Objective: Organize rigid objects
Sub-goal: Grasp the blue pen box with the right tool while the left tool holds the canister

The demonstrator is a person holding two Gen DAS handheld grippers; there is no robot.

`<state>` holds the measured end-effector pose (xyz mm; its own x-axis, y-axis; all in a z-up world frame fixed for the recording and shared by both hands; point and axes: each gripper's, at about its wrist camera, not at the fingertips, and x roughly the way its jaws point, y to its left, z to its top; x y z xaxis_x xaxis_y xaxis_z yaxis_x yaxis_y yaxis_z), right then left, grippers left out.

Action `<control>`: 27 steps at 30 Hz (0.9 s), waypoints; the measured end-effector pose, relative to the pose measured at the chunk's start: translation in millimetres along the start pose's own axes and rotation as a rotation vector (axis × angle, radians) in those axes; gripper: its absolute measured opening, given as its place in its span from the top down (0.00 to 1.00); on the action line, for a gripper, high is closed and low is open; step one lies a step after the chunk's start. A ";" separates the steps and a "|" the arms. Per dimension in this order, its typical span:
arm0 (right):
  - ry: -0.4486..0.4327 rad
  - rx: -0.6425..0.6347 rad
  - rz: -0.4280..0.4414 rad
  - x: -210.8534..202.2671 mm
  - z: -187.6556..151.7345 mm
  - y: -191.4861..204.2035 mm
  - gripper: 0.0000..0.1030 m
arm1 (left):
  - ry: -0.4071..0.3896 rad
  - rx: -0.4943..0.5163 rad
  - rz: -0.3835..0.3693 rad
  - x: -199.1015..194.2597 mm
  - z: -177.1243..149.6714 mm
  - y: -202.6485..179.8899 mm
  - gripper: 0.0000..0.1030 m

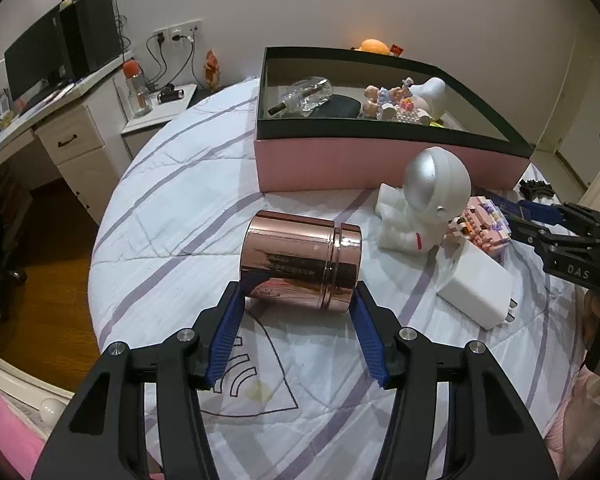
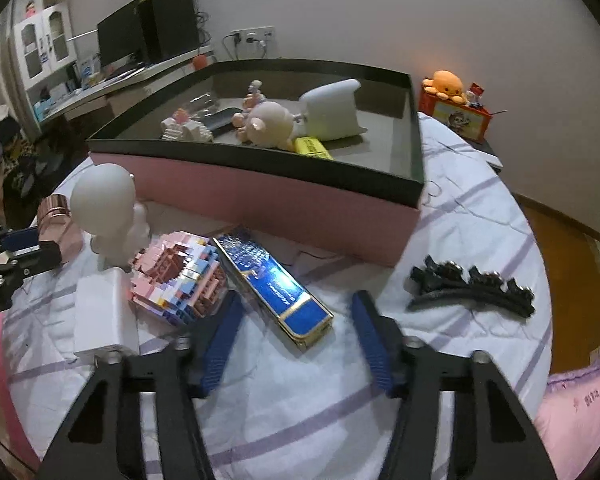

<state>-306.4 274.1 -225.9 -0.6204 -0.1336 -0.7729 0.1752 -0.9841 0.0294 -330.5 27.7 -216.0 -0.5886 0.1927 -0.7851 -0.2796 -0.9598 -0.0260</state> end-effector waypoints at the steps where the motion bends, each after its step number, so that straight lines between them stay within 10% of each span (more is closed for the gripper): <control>1: 0.007 -0.012 0.004 1.0 0.7 0.7 0.61 | 0.000 -0.002 -0.002 1.0 0.3 -0.1 0.46; 7: 0.057 -0.037 0.058 -12.7 -9.0 8.5 0.77 | 0.003 -0.010 -0.004 8.1 4.0 1.0 0.42; 18: 0.020 -0.045 0.029 -3.7 -3.9 13.5 0.74 | 0.002 -0.009 -0.009 19.6 9.9 0.1 0.32; 27: 0.025 -0.081 0.015 7.7 8.9 17.6 0.70 | -0.003 0.024 -0.022 24.9 11.4 -0.6 0.45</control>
<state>-314.9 254.7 -225.7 -0.5983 -0.1447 -0.7881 0.2463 -0.9692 -0.0090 -353.6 35.4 -228.5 -0.5841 0.2145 -0.7828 -0.3105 -0.9501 -0.0287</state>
